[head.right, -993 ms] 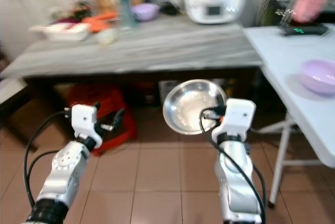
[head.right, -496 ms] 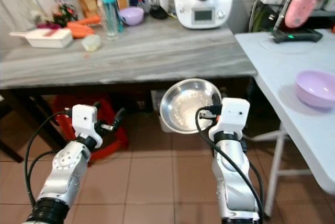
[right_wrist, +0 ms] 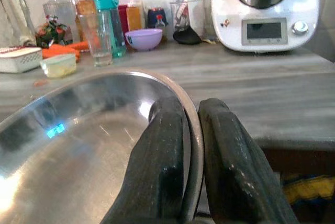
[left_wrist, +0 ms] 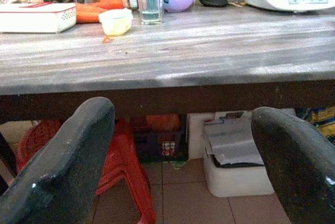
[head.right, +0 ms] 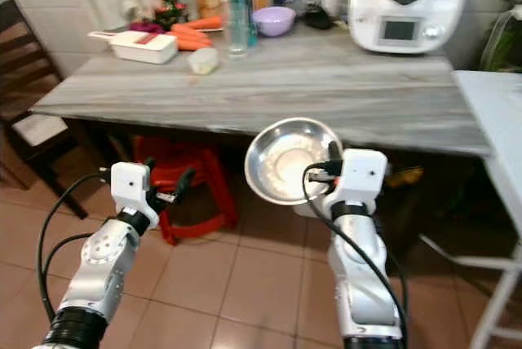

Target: Setting the table

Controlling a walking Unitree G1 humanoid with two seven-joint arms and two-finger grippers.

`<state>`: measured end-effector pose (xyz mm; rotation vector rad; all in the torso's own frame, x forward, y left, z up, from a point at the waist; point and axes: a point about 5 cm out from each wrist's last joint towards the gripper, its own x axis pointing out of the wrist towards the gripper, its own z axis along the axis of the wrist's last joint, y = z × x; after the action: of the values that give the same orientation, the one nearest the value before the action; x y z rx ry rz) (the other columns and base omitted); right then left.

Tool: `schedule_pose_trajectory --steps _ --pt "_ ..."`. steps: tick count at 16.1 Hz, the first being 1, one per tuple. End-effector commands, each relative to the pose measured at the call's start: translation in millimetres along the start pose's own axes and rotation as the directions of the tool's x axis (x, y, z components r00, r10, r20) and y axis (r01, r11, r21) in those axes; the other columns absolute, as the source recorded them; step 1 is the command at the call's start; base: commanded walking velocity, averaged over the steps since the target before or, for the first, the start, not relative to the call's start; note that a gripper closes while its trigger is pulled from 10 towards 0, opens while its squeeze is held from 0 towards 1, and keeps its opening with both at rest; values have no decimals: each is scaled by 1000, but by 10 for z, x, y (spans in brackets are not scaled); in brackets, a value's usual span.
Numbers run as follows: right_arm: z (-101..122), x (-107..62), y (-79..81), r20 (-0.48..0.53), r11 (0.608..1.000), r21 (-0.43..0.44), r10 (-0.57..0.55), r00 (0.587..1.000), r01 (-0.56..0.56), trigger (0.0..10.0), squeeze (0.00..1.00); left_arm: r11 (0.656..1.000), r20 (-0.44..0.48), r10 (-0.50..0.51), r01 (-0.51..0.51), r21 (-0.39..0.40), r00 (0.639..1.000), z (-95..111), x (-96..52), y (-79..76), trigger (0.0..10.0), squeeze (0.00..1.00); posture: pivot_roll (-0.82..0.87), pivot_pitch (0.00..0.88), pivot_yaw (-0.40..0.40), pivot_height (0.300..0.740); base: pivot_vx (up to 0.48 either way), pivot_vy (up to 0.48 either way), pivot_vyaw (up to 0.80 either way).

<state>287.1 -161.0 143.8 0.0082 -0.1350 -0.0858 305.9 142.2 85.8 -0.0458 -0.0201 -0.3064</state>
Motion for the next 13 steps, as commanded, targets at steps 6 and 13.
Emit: schedule_pose_trajectory --steps 6,13 --pt "10 15 -80 11 999 0 -33 999 33 10000 0 1000 14 -24 24 -3 1000 34 55 -78 10000 0 -85 0 64 740 328 0 0" --pt "14 27 -120 19 999 -10 -53 998 53 10000 0 999 18 -40 40 -13 999 32 58 -113 10000 0 -85 0 62 740 340 0 0"
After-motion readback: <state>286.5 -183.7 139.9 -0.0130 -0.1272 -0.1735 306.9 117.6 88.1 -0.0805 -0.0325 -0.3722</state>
